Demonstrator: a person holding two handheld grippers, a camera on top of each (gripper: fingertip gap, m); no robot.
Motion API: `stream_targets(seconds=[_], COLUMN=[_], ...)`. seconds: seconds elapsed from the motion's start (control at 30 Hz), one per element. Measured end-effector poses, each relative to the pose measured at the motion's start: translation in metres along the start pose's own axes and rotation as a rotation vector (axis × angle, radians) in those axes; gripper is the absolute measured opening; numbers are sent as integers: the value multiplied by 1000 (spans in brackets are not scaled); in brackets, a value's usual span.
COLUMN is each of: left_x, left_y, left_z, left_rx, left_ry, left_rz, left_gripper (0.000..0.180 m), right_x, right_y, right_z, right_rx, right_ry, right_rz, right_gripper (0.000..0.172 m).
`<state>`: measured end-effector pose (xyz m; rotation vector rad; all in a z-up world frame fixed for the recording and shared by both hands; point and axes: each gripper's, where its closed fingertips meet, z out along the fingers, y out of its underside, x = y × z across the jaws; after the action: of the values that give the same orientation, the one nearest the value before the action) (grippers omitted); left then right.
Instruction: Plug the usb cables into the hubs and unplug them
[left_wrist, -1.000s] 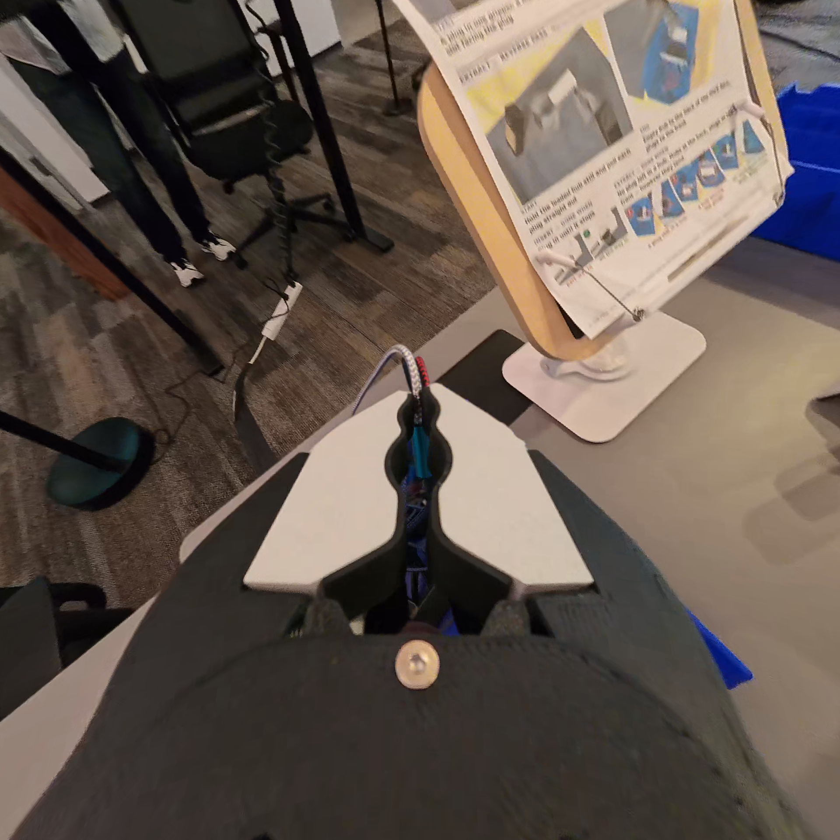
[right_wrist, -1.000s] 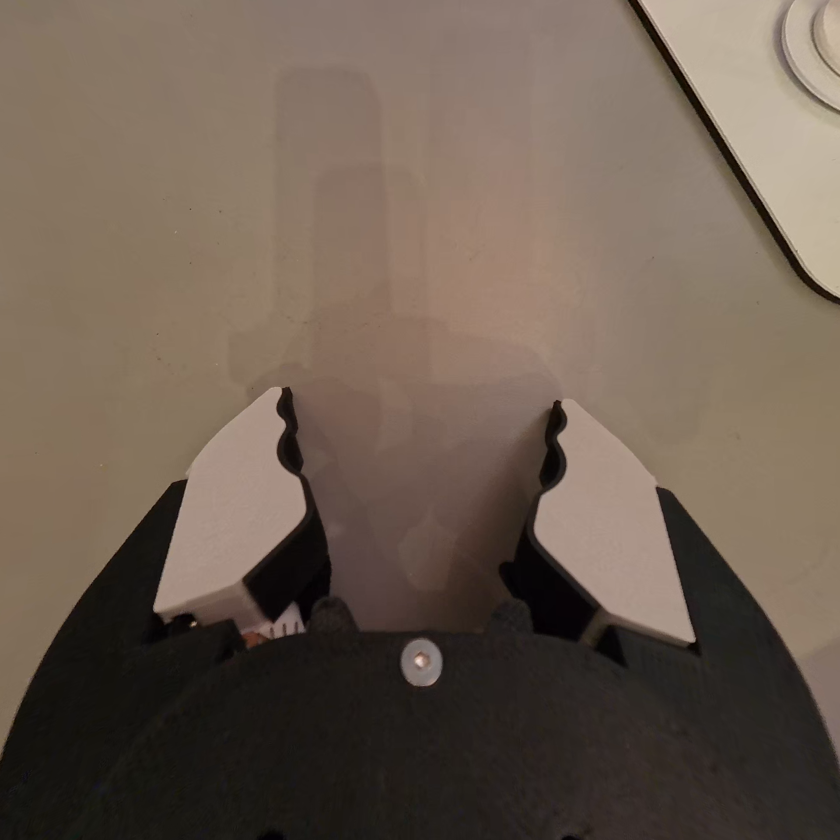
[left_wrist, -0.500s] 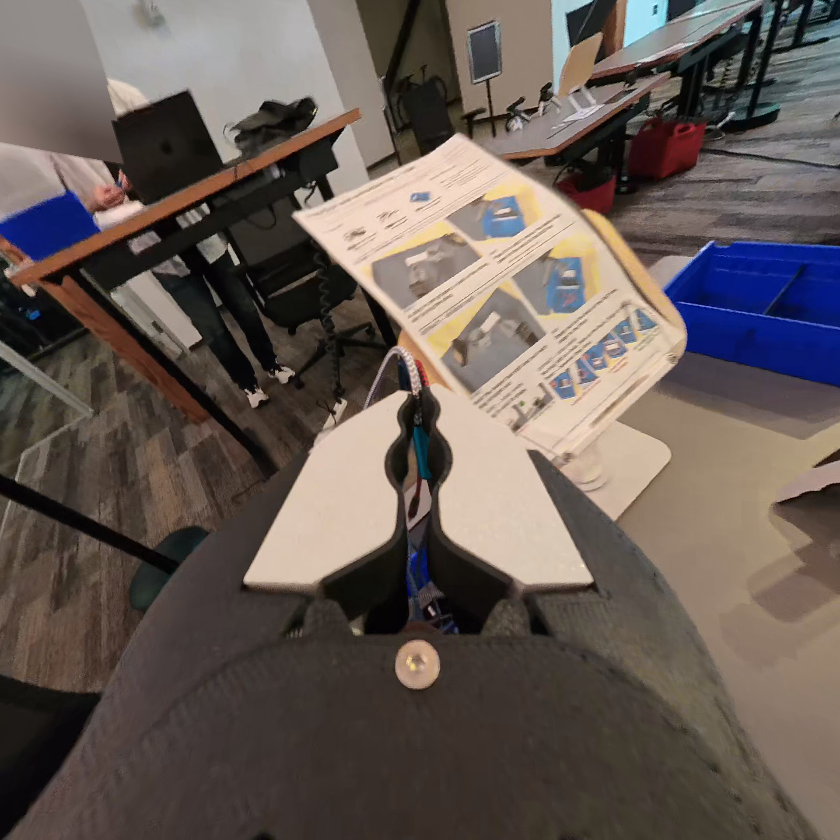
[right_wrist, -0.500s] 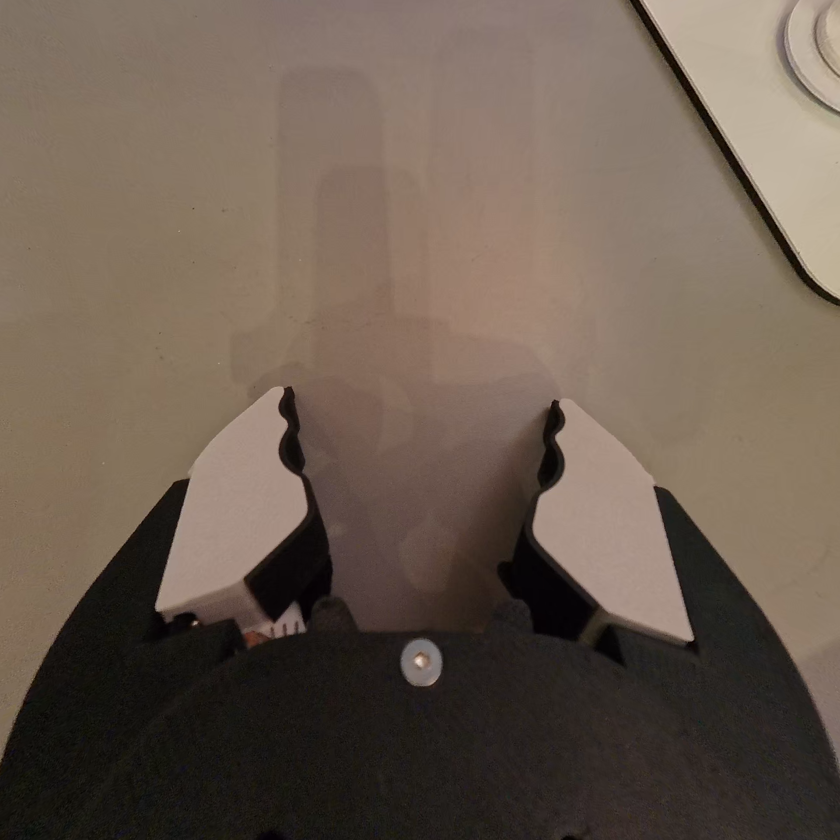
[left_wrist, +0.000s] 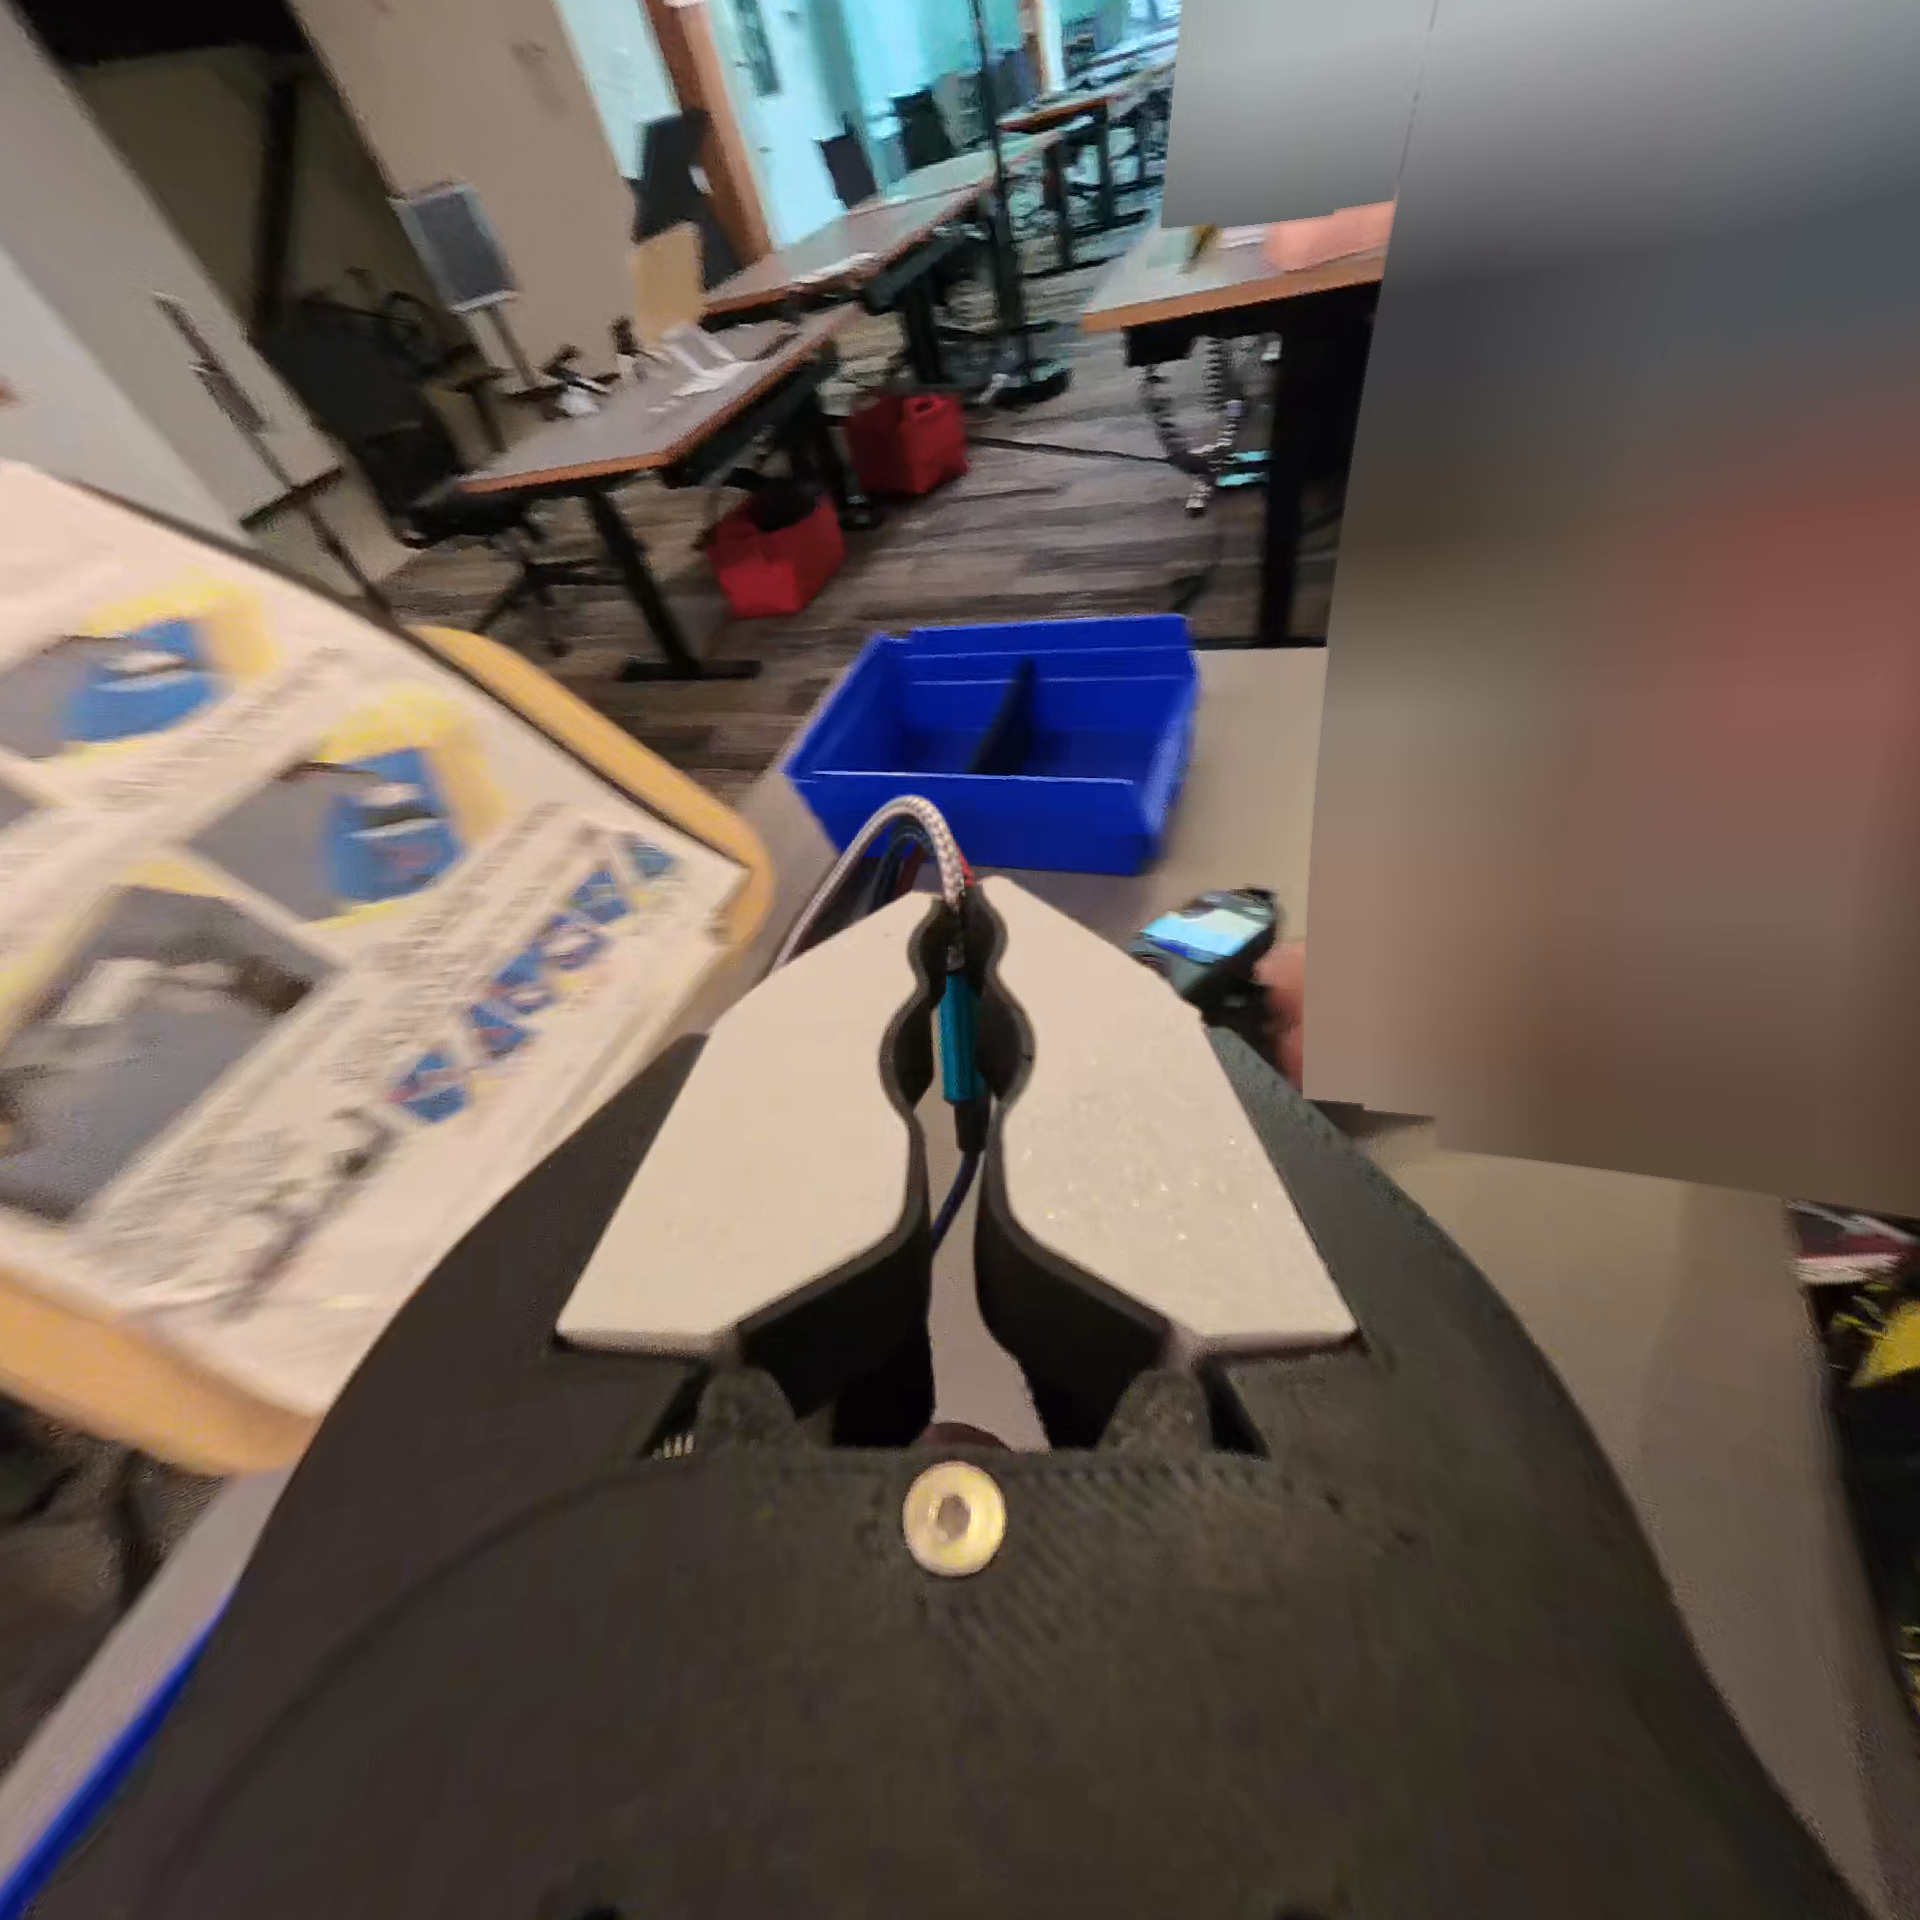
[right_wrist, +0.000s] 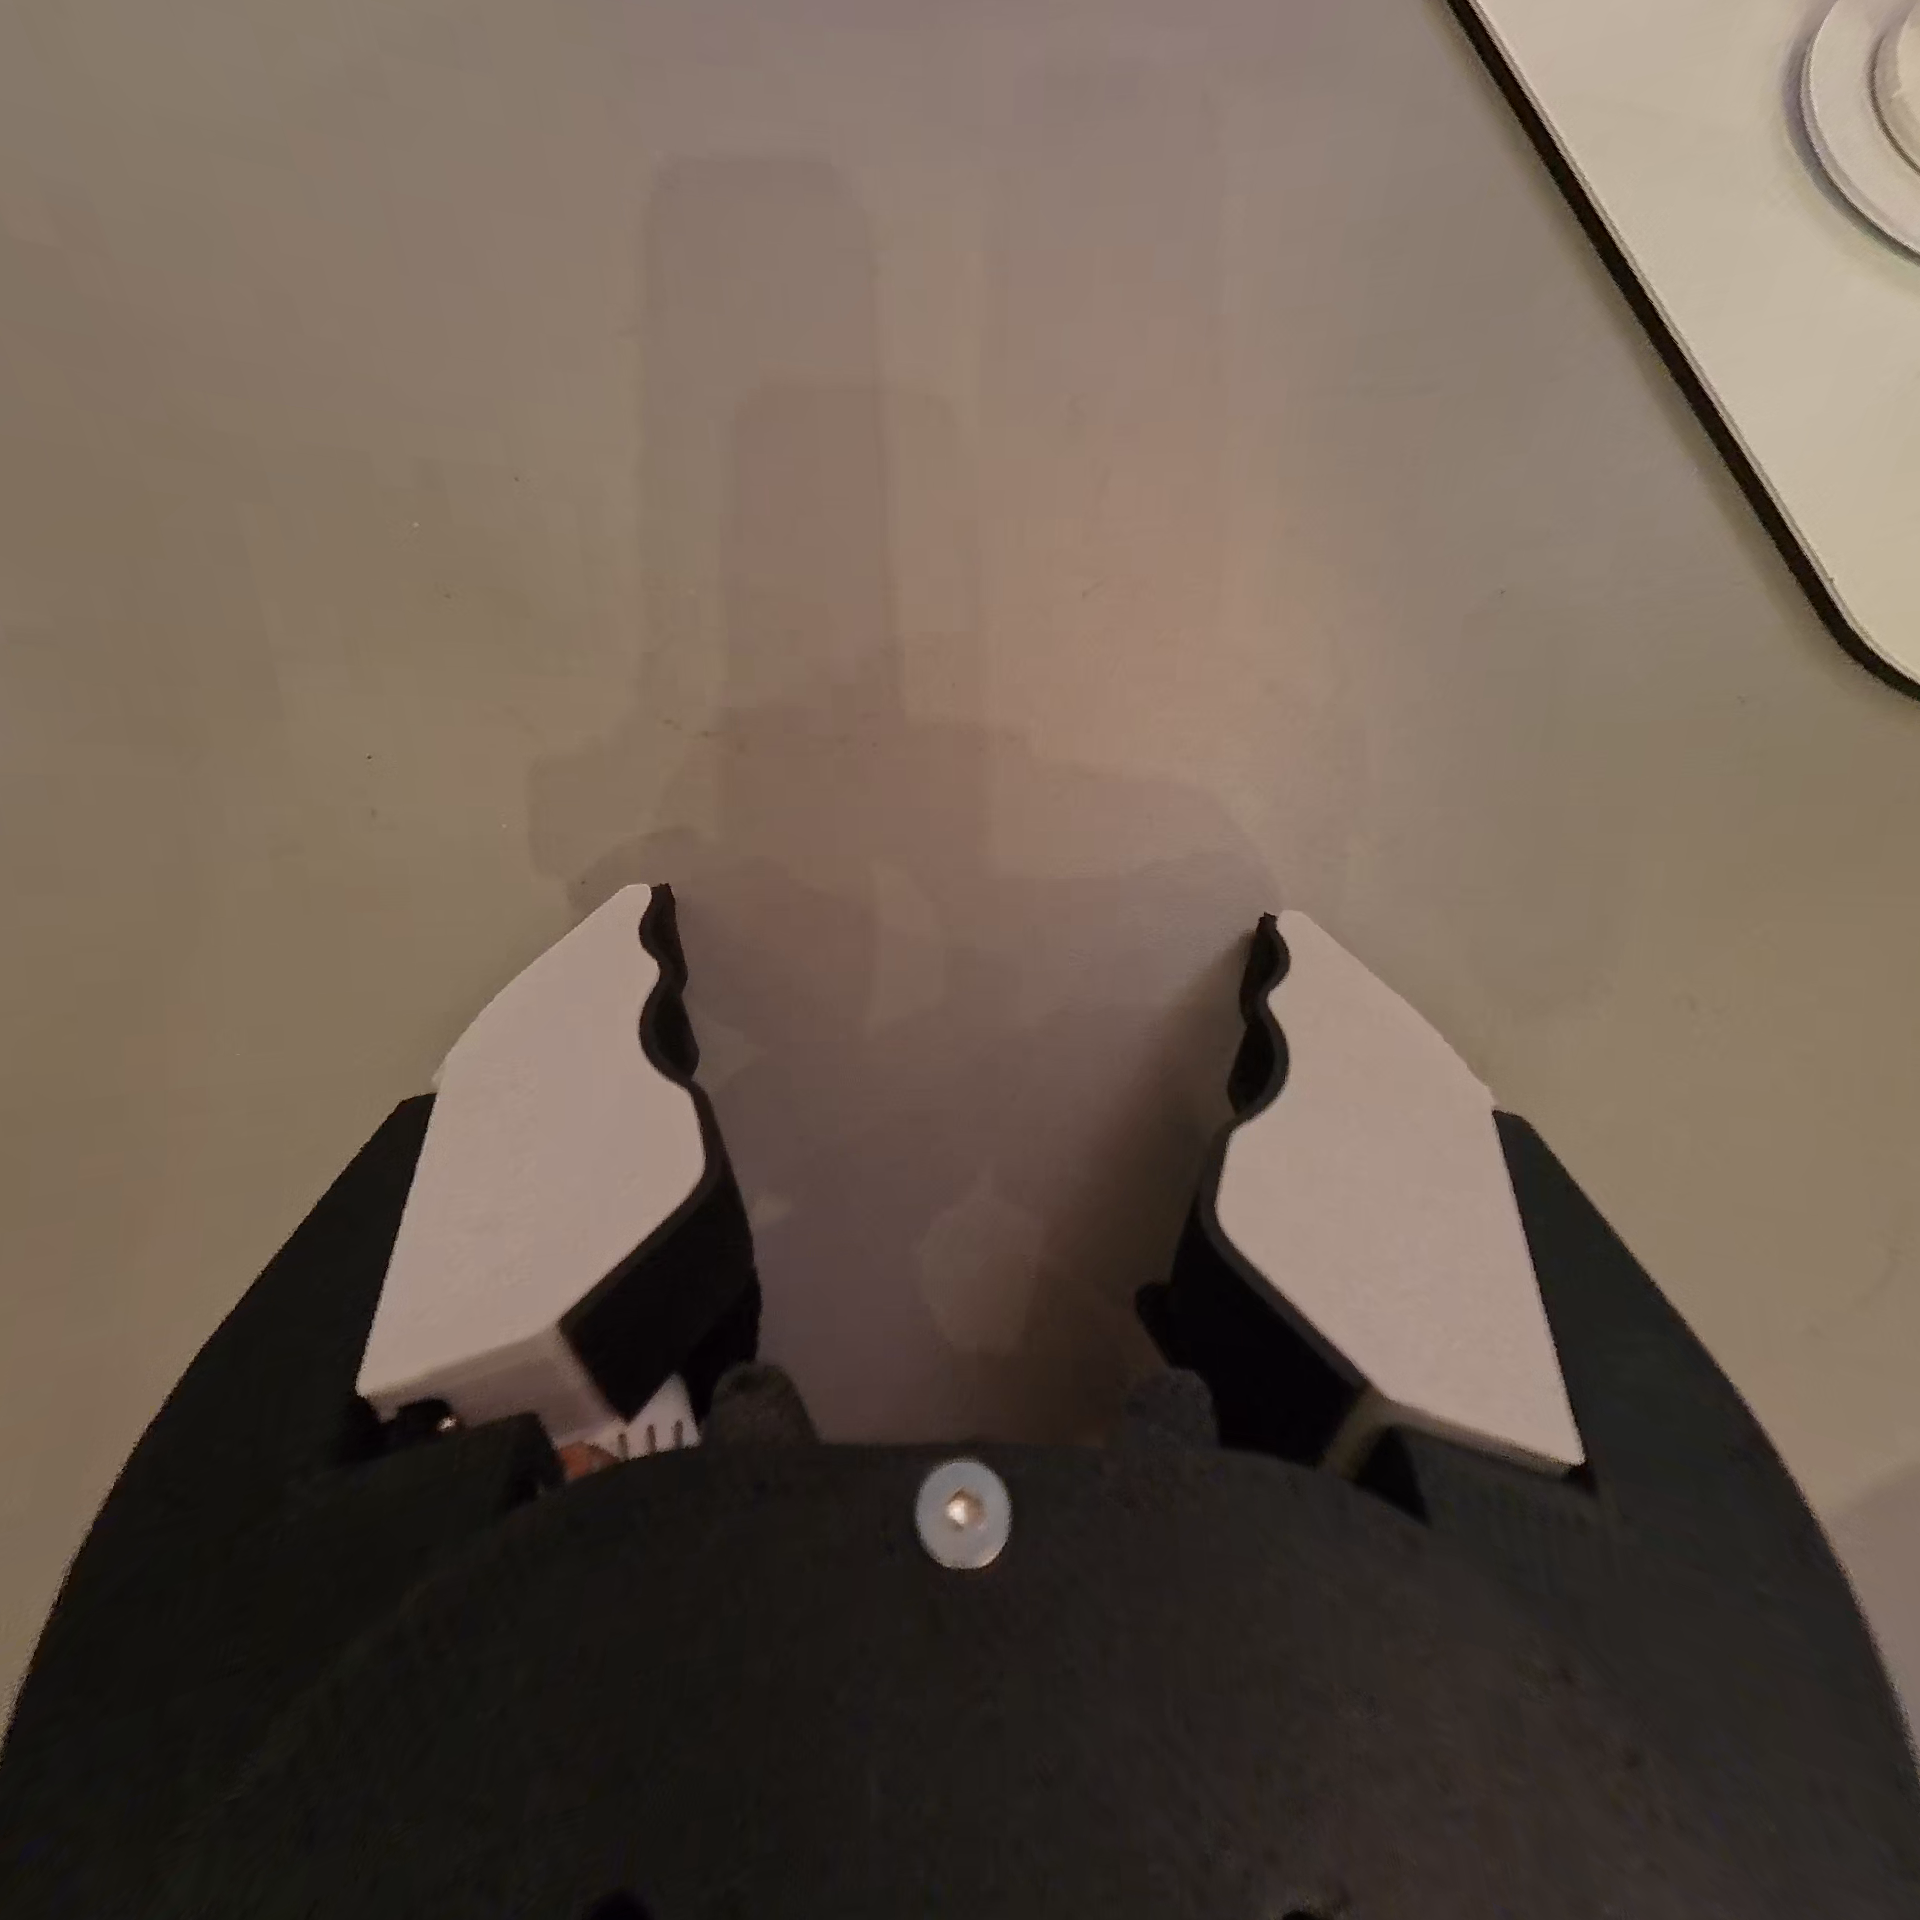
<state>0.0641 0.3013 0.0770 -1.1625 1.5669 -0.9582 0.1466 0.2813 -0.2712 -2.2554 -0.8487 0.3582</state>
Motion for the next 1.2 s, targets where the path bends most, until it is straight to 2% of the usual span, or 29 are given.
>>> stream_targets(seconds=[0.13, 0.23, 0.37, 0.47, 0.53, 0.57, 0.6, 0.63, 0.7, 0.77, 0.9, 1.0, 1.1, 1.2], left_x=[83, 151, 205, 217, 215, 212, 212, 209, 193, 160, 30, -80, -156, -194], left_y=[46, 86, 151, 204, 213, 216, 214, 209, 196, 172, 145, 171, 222, 264], left_z=[39, 57, 72, 82, 82, 82, 78, 72, 56, 31, -36, -85, -118, -130], left_rx=[-38, -65, -154, -253, -239, -256, -263, -255, -247, -213, -310, -569, -819, -924], left_ry=[163, 337, 424, 395, 374, 362, 375, 367, 325, 223, -130, -335, -345, -283], left_rz=[-48, -150, -260, -233, -257, -269, -270, -256, -201, -112, 100, 225, 222, 173], left_gripper=[2, 3, 4, 17, 25, 48, 60, 64, 73, 70, 64, 62, 67, 66], right_x=[1, 4, 7, 7, 7, 7, 7, 7, 7, 7, 7, 7, 7, 7], right_y=[0, 2, 3, 3, 3, 3, 3, 3, 3, 3, 3, 3, 3, 3], right_z=[-1, -2, -4, -4, -4, -4, -4, -4, -4, -4, -4, -4, -4, -4], right_rx=[1, 3, 4, 4, 4, 4, 4, 4, 4, 4, 4, 4, 4, 4], right_ry=[-1, 8, 15, 15, 15, 15, 15, 15, 15, 15, 15, 15, 15, 15], right_rz=[0, 11, 19, 18, 18, 18, 18, 18, 18, 18, 18, 18, 18, 18], right_gripper=[101, 98, 96, 96, 97, 96, 97, 97, 97, 97, 97, 97, 97, 97])
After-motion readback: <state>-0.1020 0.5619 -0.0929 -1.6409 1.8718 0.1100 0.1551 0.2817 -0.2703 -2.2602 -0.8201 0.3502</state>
